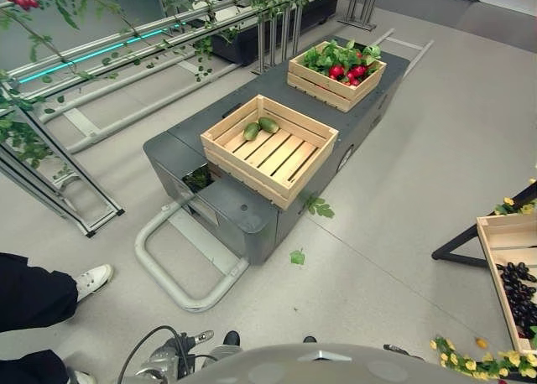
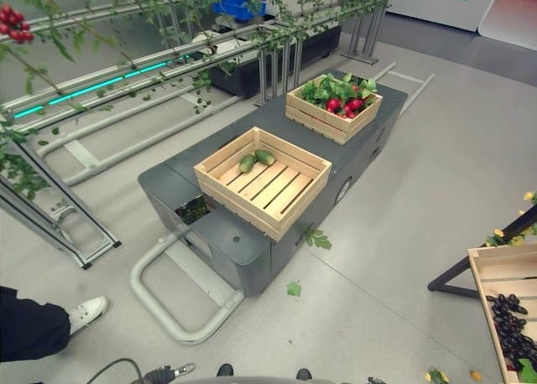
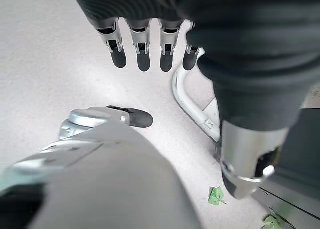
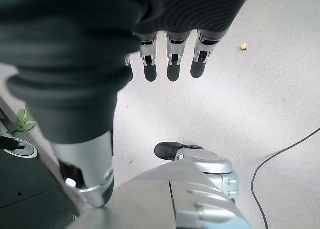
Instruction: Pick up the fruits from the basket on one side to the basket on the other side
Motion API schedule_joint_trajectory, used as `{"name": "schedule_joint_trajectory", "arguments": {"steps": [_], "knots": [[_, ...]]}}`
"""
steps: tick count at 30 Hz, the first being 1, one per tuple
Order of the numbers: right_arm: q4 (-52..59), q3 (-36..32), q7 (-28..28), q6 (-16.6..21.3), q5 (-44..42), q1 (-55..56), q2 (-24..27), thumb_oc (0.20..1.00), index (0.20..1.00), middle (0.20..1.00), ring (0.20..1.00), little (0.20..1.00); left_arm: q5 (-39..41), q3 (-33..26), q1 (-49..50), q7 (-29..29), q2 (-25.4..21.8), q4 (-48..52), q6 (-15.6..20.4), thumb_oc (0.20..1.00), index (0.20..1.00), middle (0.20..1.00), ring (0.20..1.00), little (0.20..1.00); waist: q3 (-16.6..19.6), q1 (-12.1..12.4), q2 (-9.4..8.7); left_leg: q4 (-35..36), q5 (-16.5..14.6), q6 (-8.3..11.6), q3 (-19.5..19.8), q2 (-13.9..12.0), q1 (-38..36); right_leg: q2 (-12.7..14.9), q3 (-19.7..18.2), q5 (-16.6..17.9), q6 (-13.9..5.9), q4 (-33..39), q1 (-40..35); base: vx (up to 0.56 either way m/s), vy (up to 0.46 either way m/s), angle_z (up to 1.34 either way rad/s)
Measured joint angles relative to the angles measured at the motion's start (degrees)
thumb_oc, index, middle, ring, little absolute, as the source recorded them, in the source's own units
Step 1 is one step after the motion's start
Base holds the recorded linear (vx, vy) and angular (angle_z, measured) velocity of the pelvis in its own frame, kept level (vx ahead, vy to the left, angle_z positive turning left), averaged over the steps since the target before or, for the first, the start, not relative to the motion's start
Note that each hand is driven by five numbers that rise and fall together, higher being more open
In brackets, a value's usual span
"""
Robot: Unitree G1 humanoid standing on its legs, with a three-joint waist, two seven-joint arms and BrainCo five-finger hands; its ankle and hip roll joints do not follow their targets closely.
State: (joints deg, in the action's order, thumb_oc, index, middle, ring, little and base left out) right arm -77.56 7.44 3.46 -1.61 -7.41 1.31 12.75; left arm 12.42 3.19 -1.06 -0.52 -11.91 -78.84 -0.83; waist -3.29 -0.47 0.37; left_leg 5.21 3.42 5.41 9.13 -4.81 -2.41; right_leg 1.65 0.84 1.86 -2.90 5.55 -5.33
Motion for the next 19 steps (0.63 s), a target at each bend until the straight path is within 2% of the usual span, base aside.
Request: {"name": "schedule_joint_trajectory", "arguments": {"steps": [19], "knots": [[0.0, 0.3, 0.7, -0.2, 1.3, -0.1, 0.2, 1.000, 1.000, 1.000, 1.000, 1.000, 0.9, -1.1, 0.6, 0.4, 2.0, -1.0, -0.8, 1.000, 1.000, 1.000, 1.000, 1.000, 1.1, 0.0, 1.37, 0.1, -0.3, 0.32, 0.3, -0.2, -1.0, -0.2, 0.4, -0.2, -0.05, 0.0, -1.2, 0.03, 0.017, 0.01]]}}
